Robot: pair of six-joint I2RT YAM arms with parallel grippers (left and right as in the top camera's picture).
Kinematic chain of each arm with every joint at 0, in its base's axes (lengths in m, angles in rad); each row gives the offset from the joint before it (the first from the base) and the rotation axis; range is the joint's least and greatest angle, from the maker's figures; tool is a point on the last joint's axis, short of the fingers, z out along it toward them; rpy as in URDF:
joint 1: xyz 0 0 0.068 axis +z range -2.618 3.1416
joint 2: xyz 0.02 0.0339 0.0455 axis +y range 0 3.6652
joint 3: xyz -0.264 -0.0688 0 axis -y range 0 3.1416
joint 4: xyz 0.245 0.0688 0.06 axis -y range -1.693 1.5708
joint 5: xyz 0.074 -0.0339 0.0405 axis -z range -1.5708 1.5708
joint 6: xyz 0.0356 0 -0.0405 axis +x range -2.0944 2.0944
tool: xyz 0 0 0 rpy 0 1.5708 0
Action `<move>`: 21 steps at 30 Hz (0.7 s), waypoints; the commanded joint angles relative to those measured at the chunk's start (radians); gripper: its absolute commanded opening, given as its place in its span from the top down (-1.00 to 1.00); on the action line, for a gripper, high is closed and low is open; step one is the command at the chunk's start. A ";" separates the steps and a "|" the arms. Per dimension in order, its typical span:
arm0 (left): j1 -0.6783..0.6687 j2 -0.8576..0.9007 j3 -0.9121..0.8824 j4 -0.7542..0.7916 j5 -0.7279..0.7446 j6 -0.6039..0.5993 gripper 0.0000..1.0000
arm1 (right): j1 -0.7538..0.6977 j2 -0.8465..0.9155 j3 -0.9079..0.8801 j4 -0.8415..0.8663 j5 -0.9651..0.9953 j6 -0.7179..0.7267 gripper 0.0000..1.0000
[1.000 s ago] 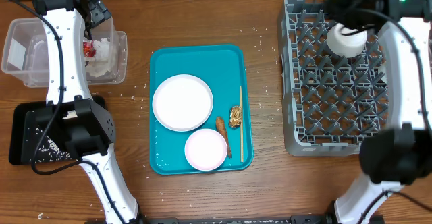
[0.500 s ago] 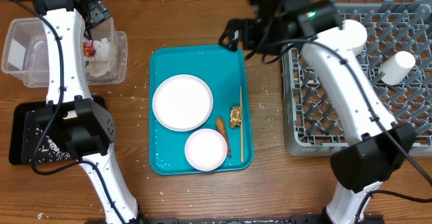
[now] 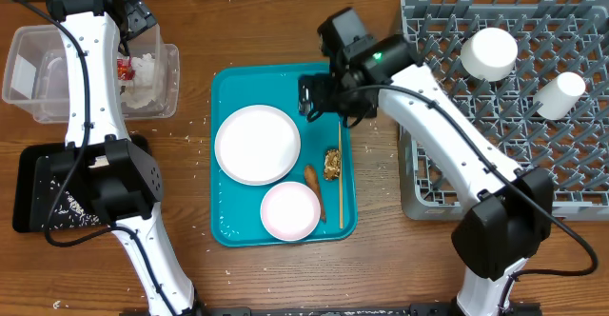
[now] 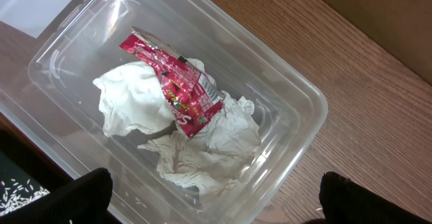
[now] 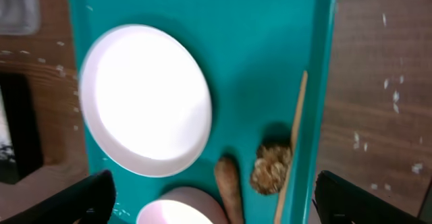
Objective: Sort waste into correct bins and load items into the dishwasher
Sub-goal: 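Reach the right gripper to the white plate rim on the teal tray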
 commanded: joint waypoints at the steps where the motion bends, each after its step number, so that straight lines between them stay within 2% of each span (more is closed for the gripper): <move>1: 0.002 -0.017 0.013 0.003 -0.014 -0.010 -1.00 | 0.016 0.005 -0.061 -0.010 0.033 0.080 -0.88; 4: 0.002 -0.017 0.013 0.003 -0.014 -0.010 -1.00 | 0.024 0.005 -0.115 -0.009 0.016 0.106 -0.79; 11: 0.002 -0.017 0.013 0.003 -0.014 -0.010 -1.00 | 0.074 0.007 -0.156 0.000 -0.038 0.093 -0.74; 13: 0.002 -0.017 0.013 0.003 -0.014 -0.010 -1.00 | 0.091 0.007 -0.156 0.039 -0.037 0.069 -0.68; 21: 0.002 -0.017 0.013 0.003 -0.014 -0.010 -1.00 | 0.129 0.026 -0.156 0.303 0.047 0.025 -0.67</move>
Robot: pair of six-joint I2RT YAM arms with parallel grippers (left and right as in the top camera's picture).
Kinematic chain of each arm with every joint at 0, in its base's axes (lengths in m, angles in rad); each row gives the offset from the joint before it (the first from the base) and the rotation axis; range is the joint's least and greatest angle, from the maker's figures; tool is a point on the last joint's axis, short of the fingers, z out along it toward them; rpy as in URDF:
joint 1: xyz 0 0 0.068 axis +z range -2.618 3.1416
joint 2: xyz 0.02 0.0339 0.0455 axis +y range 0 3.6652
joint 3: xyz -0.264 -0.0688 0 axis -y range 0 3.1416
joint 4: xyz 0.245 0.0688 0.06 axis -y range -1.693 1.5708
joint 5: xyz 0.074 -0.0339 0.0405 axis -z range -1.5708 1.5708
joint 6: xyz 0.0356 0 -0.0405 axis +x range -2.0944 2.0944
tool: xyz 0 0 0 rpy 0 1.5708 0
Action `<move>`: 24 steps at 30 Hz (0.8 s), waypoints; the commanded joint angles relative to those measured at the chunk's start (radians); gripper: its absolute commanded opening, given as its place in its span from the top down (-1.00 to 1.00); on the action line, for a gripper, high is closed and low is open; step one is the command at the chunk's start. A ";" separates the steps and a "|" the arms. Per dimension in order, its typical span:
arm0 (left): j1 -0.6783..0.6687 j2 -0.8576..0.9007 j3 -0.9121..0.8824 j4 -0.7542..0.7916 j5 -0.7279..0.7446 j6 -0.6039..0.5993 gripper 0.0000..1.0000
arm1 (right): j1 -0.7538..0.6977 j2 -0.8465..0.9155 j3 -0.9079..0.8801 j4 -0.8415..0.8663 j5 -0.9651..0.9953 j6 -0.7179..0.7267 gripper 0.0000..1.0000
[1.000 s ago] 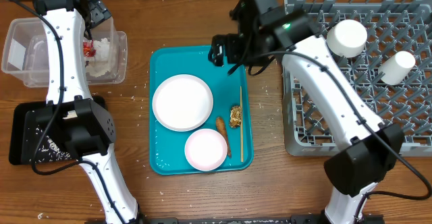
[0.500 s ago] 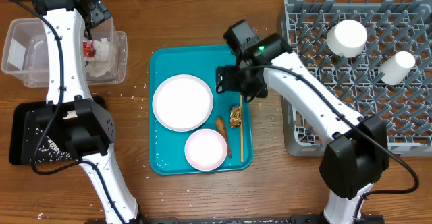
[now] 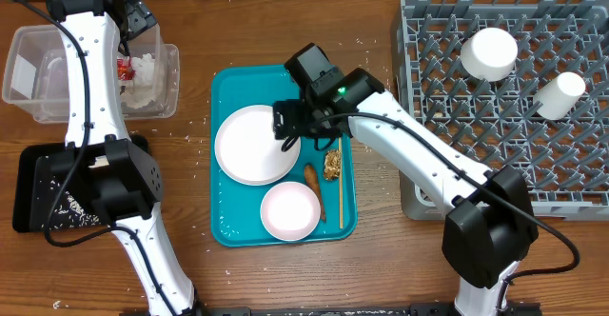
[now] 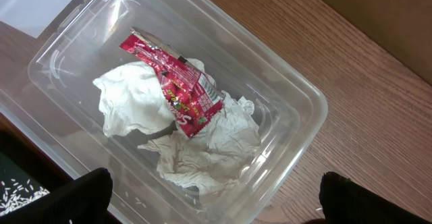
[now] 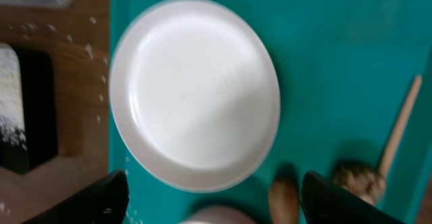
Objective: Sort waste into correct bins and load items into the dishwasher
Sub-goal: 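Reach the right gripper to the white plate rim on the teal tray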
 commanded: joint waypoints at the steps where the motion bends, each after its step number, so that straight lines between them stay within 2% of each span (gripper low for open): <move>1: 0.002 -0.017 0.013 0.003 -0.014 -0.010 -1.00 | 0.004 0.030 -0.003 0.066 0.086 -0.026 -0.67; 6: 0.002 -0.017 0.013 0.003 -0.014 -0.010 -1.00 | 0.004 0.080 -0.003 0.142 0.166 -0.026 -0.64; 13: 0.002 -0.017 0.013 0.003 -0.014 -0.010 -0.99 | 0.004 0.196 -0.003 0.189 0.176 -0.026 -0.64; 18: 0.002 -0.017 0.013 0.003 -0.014 -0.010 -0.99 | 0.005 0.220 -0.004 0.184 0.176 -0.026 -0.46; 22: 0.002 -0.017 0.013 0.003 -0.014 -0.010 -1.00 | 0.005 0.240 -0.004 0.183 0.175 -0.009 -0.22; 24: 0.002 -0.017 0.013 0.003 -0.014 -0.010 -1.00 | 0.005 0.257 -0.004 0.182 0.175 -0.006 -0.17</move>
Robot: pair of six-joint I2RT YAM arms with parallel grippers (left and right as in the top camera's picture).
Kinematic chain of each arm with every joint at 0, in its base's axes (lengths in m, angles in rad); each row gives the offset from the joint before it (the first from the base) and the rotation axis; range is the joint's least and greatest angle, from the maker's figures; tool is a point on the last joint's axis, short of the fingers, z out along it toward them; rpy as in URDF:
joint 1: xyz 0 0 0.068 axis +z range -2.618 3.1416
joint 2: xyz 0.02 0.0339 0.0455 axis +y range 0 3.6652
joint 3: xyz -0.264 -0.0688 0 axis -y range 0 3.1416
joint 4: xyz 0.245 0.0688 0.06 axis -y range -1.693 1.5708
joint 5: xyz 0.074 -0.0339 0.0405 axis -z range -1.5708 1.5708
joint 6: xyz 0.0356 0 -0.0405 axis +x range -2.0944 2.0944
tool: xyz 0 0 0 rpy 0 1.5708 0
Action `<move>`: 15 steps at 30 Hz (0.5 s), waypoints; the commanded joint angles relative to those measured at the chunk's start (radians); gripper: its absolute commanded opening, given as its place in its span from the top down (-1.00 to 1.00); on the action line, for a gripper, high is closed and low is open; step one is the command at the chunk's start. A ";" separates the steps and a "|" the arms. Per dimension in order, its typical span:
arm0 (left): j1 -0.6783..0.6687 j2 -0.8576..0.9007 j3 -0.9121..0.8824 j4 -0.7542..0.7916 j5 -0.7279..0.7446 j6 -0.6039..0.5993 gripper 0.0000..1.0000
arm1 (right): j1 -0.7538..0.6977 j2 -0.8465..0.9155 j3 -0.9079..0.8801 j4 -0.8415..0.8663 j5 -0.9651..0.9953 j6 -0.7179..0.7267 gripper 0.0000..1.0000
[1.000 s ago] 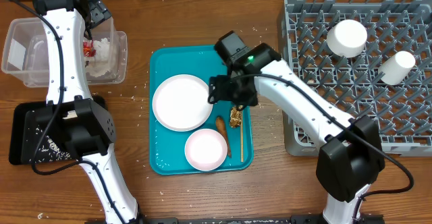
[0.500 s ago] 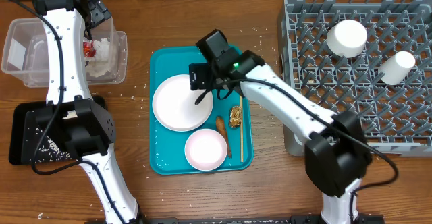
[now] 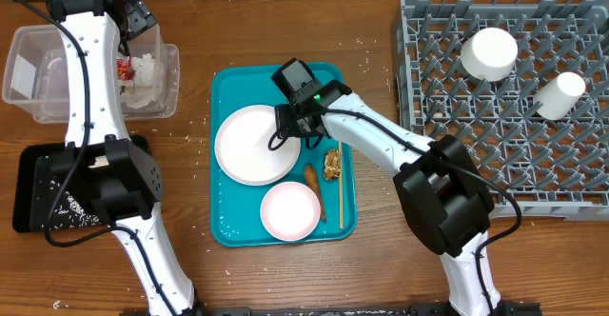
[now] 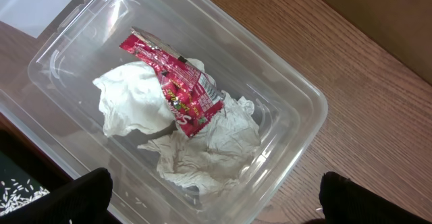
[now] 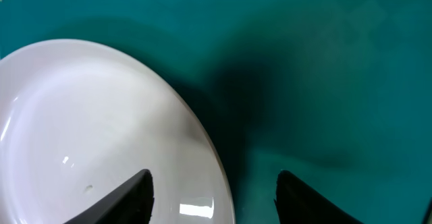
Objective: Sort waste into correct bins and load items into the dishwasher
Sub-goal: 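Reach the right gripper to the white plate rim on the teal tray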
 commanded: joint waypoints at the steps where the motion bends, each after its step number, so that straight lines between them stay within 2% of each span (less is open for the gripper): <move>1: 0.002 -0.017 0.013 0.003 -0.014 -0.010 -1.00 | 0.000 0.034 0.000 -0.001 0.012 0.011 -0.17; 4: 0.002 -0.017 0.013 0.003 -0.014 -0.010 -1.00 | 0.000 0.043 0.000 -0.006 0.011 0.011 -0.08; 8: 0.002 -0.017 0.013 0.003 -0.014 -0.010 -1.00 | 0.000 0.043 0.000 -0.008 0.008 0.019 0.25; 12: 0.002 -0.017 0.013 0.003 -0.014 -0.010 -0.99 | 0.001 0.043 0.000 -0.017 0.008 0.019 0.38; 15: 0.002 -0.017 0.013 0.003 -0.014 -0.010 -1.00 | 0.000 0.043 0.001 -0.019 0.008 0.019 0.67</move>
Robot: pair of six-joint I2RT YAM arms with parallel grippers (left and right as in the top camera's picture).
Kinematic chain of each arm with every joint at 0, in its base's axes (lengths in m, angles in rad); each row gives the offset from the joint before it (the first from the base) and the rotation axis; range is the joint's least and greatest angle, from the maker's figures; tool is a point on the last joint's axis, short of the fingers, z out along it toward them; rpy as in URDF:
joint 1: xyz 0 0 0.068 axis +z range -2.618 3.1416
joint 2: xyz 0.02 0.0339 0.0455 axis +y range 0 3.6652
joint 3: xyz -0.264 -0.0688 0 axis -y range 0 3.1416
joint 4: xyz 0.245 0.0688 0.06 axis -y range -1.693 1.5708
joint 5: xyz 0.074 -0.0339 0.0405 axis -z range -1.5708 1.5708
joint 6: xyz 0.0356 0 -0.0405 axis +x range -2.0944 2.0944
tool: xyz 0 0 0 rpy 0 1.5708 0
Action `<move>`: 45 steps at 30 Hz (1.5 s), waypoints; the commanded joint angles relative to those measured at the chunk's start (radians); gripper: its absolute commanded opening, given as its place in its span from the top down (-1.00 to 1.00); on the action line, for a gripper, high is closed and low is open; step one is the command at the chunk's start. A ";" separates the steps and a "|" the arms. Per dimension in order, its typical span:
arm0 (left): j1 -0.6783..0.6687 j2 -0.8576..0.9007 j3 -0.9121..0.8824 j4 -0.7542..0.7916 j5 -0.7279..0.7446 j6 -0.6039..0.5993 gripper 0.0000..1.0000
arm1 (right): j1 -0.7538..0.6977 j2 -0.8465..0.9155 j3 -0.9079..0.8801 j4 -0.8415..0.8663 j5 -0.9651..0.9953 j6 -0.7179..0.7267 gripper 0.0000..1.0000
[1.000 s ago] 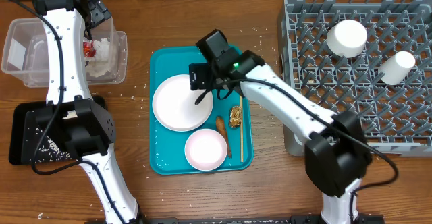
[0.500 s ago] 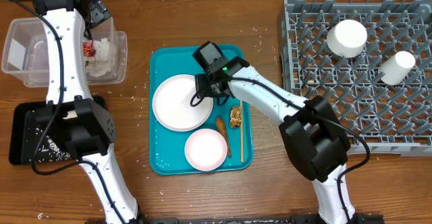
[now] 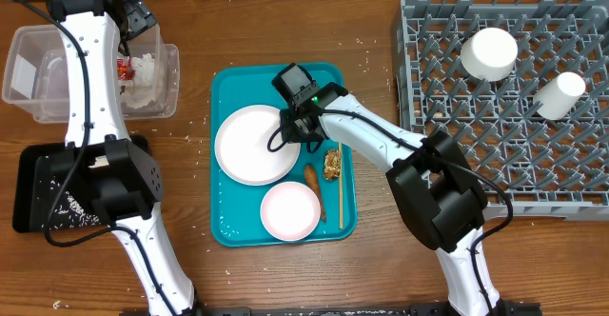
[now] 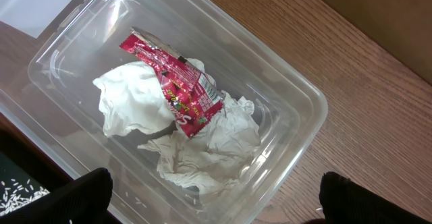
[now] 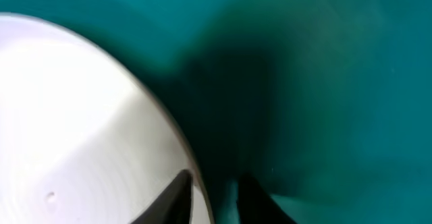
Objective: Sort waste into correct bins and load items into the dishwasher
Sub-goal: 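Reach the right gripper to the white plate rim on the teal tray, then grasp the plate rim and carry it upright into the rack's back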
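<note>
A white plate (image 3: 255, 145) lies on the teal tray (image 3: 233, 88), with a pink bowl (image 3: 289, 210) in front of it. At the plate's right rim my right gripper (image 3: 297, 130) is down on the tray. In the right wrist view the plate (image 5: 81, 116) has its rim between the two dark fingers of the right gripper (image 5: 214, 193), which are drawn in close on it. My left gripper (image 4: 216, 200) hangs open over the clear bin (image 4: 297, 102), which holds a red wrapper (image 4: 177, 89) and crumpled tissue (image 4: 202, 153).
A brown food clump (image 3: 332, 164), an orange-brown scrap (image 3: 311, 176) and a wooden stick (image 3: 341, 187) lie on the tray's right side. The grey dish rack (image 3: 504, 107) at the right holds two white cups (image 3: 489, 53). A black tray (image 3: 57, 187) with rice sits at the left.
My right gripper's fingers stood wide apart at the plate's right rim; now they are drawn in on that rim. The left arm has not moved.
My right gripper was open above the tray's upper right corner. Then it stood open over the plate, then low at the plate's right rim. Now its fingers are closed on the rim. The left gripper stayed open over the clear bin throughout.
</note>
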 commanded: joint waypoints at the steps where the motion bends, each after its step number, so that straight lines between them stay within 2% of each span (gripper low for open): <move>1: 0.002 -0.017 0.013 0.003 -0.014 -0.010 -0.99 | 0.001 0.006 0.003 0.002 0.005 0.006 0.76; 2: 0.002 -0.017 0.013 0.003 -0.014 -0.010 -0.99 | 0.001 0.006 0.009 -0.004 0.005 0.009 0.92; 10: 0.002 -0.017 0.013 0.003 -0.014 -0.010 -0.99 | -0.028 -0.050 0.099 -0.091 0.007 0.032 0.93; 14: 0.002 -0.017 0.013 0.003 -0.014 -0.010 -0.99 | -0.089 -0.121 0.182 -0.189 0.035 0.031 0.93; 19: 0.002 -0.017 0.013 0.003 -0.014 -0.010 -1.00 | -0.198 -0.222 0.282 -0.323 0.193 0.031 0.92; 24: 0.002 -0.017 0.013 0.003 -0.014 -0.010 -1.00 | -0.328 -0.334 0.309 -0.356 0.405 0.026 0.93; 30: 0.002 -0.017 0.013 0.003 -0.014 -0.010 -1.00 | -0.474 -0.369 0.307 -0.341 0.624 0.008 0.92; 39: 0.002 -0.017 0.013 0.003 -0.014 -0.010 -1.00 | -0.595 -0.356 0.169 -0.066 0.635 -0.354 0.92; 45: 0.002 -0.017 0.013 0.003 -0.014 -0.010 -1.00 | -0.628 -0.348 0.084 0.061 0.639 -0.461 0.92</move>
